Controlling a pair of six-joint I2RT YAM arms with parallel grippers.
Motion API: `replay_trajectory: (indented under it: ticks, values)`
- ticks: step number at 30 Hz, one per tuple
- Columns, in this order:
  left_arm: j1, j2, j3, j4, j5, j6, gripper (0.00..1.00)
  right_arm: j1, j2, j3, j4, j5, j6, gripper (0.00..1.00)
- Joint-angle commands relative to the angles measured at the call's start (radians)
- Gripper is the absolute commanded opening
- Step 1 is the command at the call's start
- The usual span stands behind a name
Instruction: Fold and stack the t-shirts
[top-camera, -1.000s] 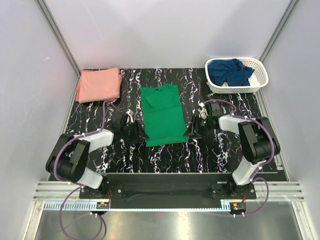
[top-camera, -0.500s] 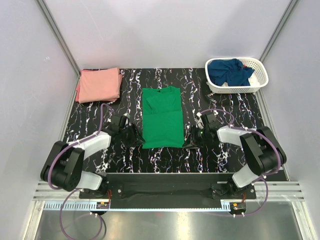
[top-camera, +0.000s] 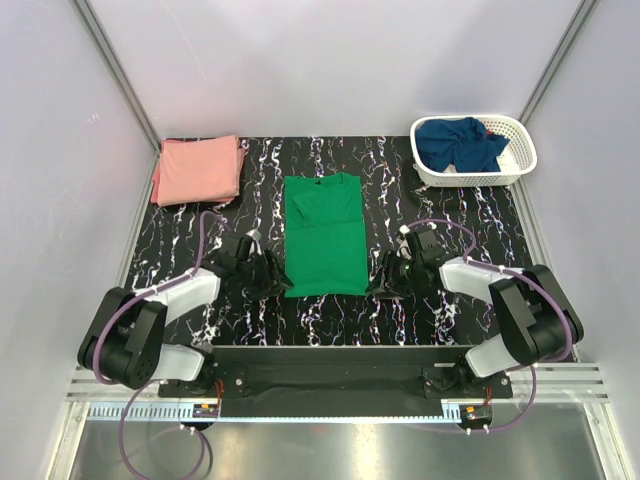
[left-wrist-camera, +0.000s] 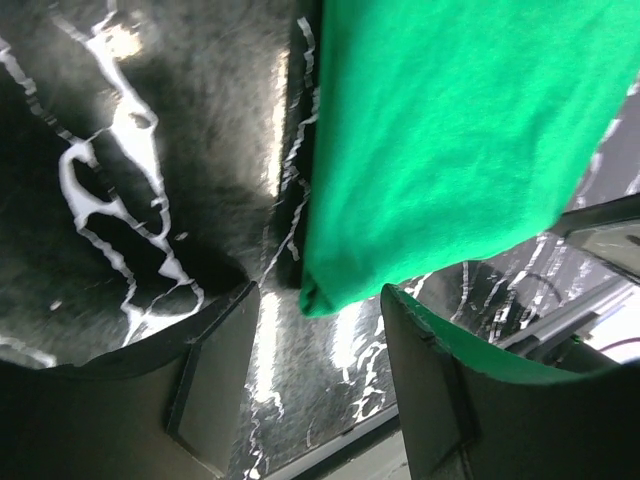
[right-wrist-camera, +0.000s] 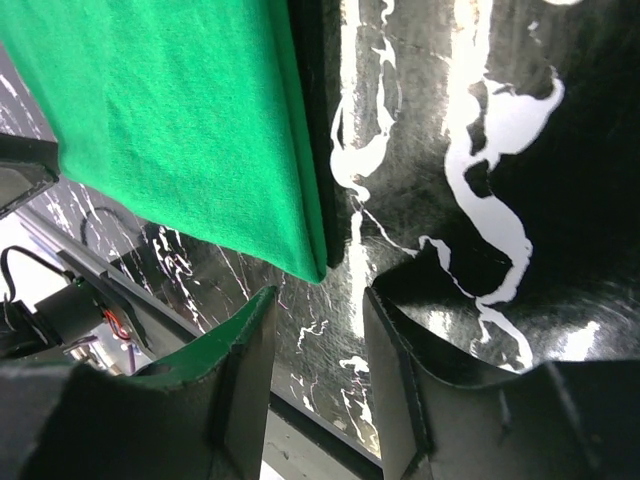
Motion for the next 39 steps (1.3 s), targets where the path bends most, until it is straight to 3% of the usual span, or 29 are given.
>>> replay_trajectory:
  ticks: [1,4,7,10,15,16,19,21,22,26,35,39]
  values:
    - [-0.005,0.038,-0.048,0.082,-0.001,-0.009,0.59,0.004,0.027,-0.003,0.045,-0.018,0.001,0.46]
    - [-0.006,0.067,-0.051,0.111,0.019,-0.016,0.55,0.004,0.05,0.0,0.062,-0.034,0.0,0.45]
    - [-0.006,0.092,-0.051,0.078,-0.003,-0.013,0.44,0.007,0.064,0.002,0.071,-0.039,0.0,0.42]
    - [-0.006,0.09,-0.052,0.027,-0.047,-0.017,0.34,0.005,0.066,0.0,0.065,-0.024,0.0,0.33]
    - [-0.006,0.026,-0.054,-0.027,-0.098,-0.013,0.23,0.005,0.066,-0.023,0.065,0.004,-0.006,0.0]
    - [-0.006,0.014,-0.046,-0.042,-0.102,-0.013,0.26,0.007,0.07,-0.024,0.066,0.001,-0.006,0.0]
    - [-0.006,0.003,-0.029,-0.074,-0.105,-0.003,0.46,0.005,0.082,-0.033,0.086,-0.022,-0.005,0.0]
    - [-0.006,-0.002,-0.037,-0.062,-0.084,-0.002,0.5,0.007,0.082,-0.037,0.092,-0.03,-0.002,0.02]
    - [-0.006,-0.008,-0.043,-0.036,-0.069,-0.005,0.52,0.005,0.079,-0.037,0.094,-0.031,0.0,0.12]
    - [-0.008,0.0,-0.09,0.015,-0.024,-0.017,0.53,0.005,0.058,-0.041,0.094,-0.024,-0.005,0.31]
    - [-0.008,0.053,-0.147,0.114,-0.001,-0.039,0.36,0.005,0.085,-0.04,0.108,-0.03,-0.014,0.35]
    - [-0.008,0.052,-0.157,0.114,-0.012,-0.04,0.19,0.005,0.096,-0.05,0.111,-0.024,-0.014,0.36]
